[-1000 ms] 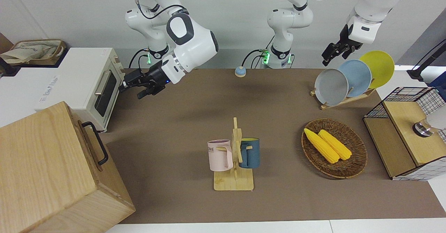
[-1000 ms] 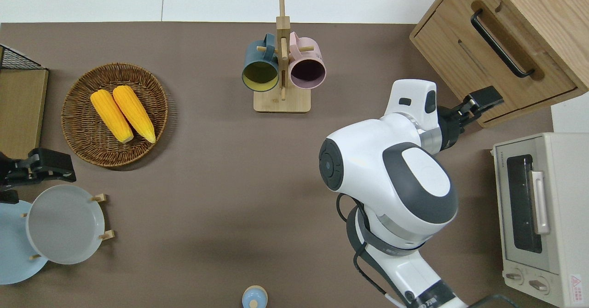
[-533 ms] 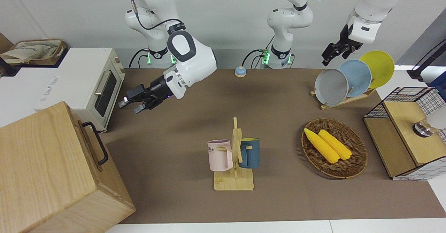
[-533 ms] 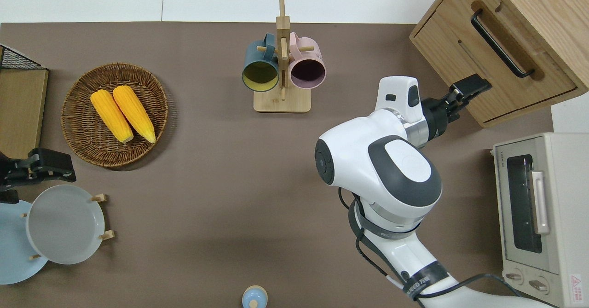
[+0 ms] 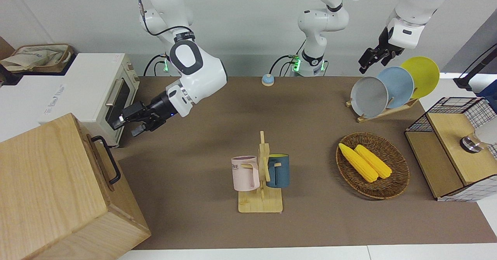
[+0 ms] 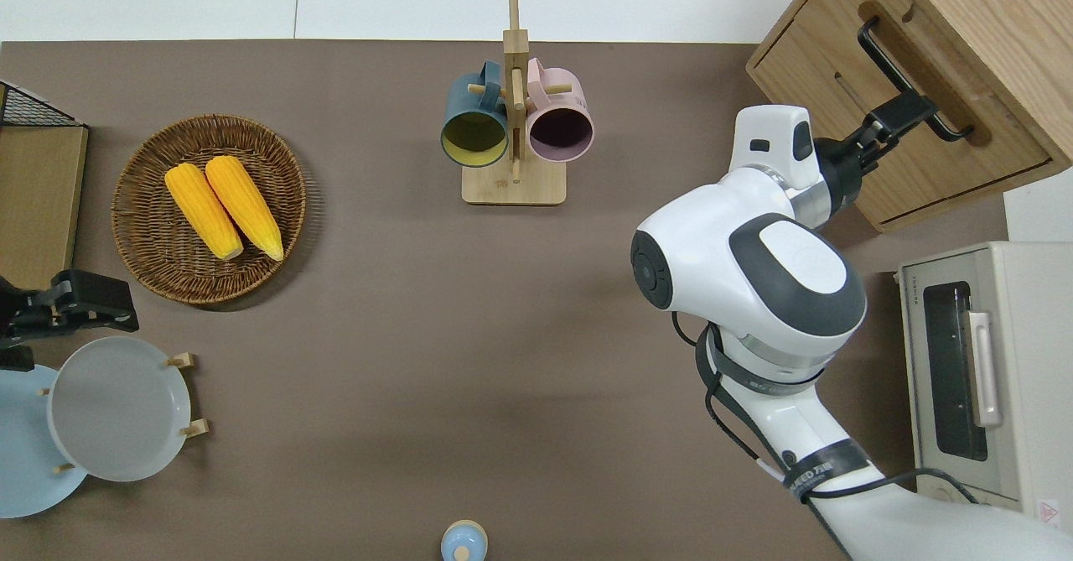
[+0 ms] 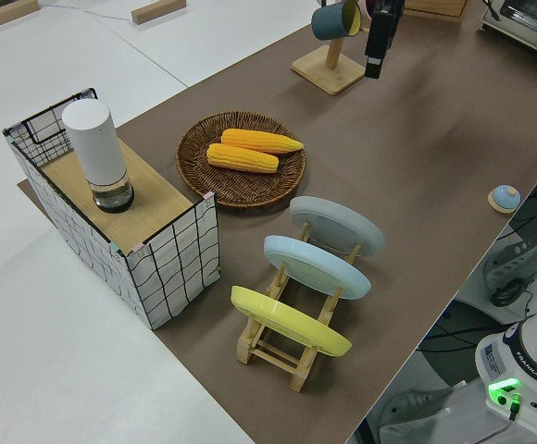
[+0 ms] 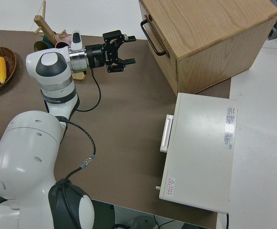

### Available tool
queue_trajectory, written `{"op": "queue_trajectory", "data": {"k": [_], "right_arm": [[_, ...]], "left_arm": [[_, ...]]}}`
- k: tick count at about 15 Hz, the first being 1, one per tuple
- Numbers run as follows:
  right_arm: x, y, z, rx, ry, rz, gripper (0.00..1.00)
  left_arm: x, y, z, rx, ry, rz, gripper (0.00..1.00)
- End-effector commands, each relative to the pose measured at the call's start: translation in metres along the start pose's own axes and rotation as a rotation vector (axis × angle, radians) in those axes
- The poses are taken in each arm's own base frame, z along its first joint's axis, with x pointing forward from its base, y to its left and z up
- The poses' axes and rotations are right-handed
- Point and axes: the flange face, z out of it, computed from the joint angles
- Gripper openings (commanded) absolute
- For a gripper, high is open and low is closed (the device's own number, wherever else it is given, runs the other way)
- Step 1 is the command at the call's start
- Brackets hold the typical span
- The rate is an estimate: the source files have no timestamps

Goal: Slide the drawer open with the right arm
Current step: 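Hook the right gripper onto the black drawer handle and grip it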

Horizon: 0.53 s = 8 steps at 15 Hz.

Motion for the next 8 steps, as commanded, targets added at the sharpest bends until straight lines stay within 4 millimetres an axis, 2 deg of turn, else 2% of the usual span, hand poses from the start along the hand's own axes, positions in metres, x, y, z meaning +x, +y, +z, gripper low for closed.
{"op": "queue_trajectory", "data": {"k": [1, 4, 8], "right_arm": [[0.007, -0.006, 0.021, -0.035, 0.019, 0.042, 0.983], [0.013, -0.017, 0.023, -0.025, 0.034, 0.086, 0.983], [0.017, -0.013, 0.038, -0.037, 0.046, 0.106, 0.979]], "left_arm": [[-0.003, -0.001, -0.004, -0.006, 0.005, 0.009, 0.99], [-0.003, -0.001, -0.004, -0.006, 0.005, 0.009, 0.99], [-0.003, -0.001, -0.004, -0.006, 0.005, 0.009, 0.99]]}}
